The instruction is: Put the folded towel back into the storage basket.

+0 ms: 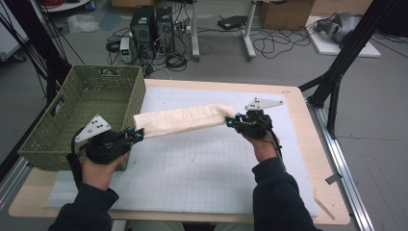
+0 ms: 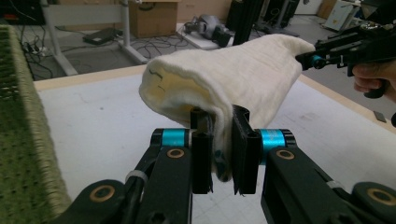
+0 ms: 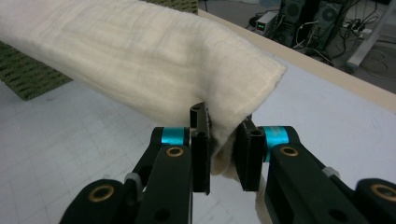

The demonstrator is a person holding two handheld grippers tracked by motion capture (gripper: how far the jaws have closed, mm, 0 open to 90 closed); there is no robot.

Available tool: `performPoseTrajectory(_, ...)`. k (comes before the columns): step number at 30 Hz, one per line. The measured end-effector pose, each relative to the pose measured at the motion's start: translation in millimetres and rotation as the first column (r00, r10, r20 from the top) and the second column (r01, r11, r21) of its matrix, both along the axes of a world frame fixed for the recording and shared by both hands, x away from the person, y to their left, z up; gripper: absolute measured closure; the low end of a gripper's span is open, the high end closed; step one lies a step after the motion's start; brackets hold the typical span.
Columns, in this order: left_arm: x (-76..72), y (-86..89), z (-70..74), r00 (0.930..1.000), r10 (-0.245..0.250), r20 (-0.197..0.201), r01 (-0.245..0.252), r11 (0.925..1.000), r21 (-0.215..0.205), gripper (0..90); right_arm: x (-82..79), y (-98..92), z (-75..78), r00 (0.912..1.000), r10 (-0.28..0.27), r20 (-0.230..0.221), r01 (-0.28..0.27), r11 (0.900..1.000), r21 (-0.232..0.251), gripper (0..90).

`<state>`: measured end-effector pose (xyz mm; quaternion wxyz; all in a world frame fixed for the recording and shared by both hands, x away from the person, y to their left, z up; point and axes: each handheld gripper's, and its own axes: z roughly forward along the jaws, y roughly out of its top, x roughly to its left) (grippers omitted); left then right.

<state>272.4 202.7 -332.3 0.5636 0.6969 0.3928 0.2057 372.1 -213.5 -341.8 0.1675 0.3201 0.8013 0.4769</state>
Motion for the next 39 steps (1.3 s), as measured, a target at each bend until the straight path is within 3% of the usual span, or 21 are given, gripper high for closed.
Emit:
performPoseTrajectory(9,-9.8,28.3,8.5,0.9980,0.057,0.029,-0.057,0.9984,0.001,80.1,25.0,38.0,19.6,0.9988,0.038,0.029,-0.038,0.999,-0.018,78.9)
performPoseTrajectory(11,-11.2,35.8,9.5,0.9968,0.073,0.032,-0.073,0.9973,0.001,80.1,33.0,54.3,25.9,0.9979,0.053,0.039,-0.051,0.998,-0.029,78.9)
performPoseTrajectory(21,-21.4,68.7,14.5,0.9873,0.149,0.054,-0.149,0.9888,-0.014,80.0,53.9,104.6,39.0,0.9928,0.104,0.060,-0.101,0.994,-0.052,78.9)
performPoseTrajectory(31,-34.2,99.3,19.1,0.9740,0.215,0.070,-0.215,0.9765,-0.018,80.1,67.5,152.7,54.6,0.9835,0.153,0.096,-0.148,0.987,-0.062,78.8)
performPoseTrajectory(37,-42.3,119.0,21.1,0.9620,0.261,0.081,-0.259,0.9654,-0.030,80.1,71.9,177.2,58.3,0.9773,0.185,0.104,-0.177,0.981,-0.076,78.8)
performPoseTrajectory(39,-45.5,128.1,21.9,0.9546,0.286,0.083,-0.285,0.9583,-0.025,80.1,76.0,192.2,59.6,0.9745,0.199,0.104,-0.192,0.978,-0.075,78.8)
